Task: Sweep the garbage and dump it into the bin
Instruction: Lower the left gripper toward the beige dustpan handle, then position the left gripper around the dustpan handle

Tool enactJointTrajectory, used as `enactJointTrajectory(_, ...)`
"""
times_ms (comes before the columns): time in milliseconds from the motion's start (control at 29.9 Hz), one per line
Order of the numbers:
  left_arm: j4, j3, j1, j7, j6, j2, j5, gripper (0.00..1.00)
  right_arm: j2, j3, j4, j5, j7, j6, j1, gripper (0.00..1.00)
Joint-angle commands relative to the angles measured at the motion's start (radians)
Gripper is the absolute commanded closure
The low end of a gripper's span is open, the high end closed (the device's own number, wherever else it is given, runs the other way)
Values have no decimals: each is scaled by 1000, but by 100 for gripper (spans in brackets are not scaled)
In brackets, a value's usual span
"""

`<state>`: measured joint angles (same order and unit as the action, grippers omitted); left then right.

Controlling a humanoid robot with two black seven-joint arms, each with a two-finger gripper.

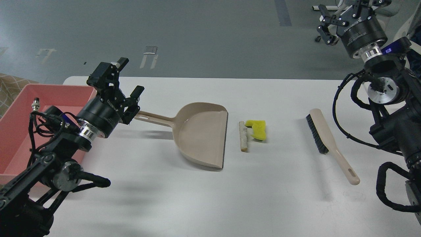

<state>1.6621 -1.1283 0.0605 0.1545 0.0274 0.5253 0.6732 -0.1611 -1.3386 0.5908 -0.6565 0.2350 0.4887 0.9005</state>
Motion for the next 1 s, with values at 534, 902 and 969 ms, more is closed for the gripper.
enactJointTrajectory(534,-14,21,-189,-12,174,-99,94,3,-3,-1,24,0,0,0,-35,0)
enactJointTrajectory(902,-139,68,-177,117,167,-194,183,3,-21,1,44,0,0,0,-58,0)
enactJointTrajectory(969,-162,67,-173,114,167,-220,181,3,-21,1,44,0,0,0,-60,0)
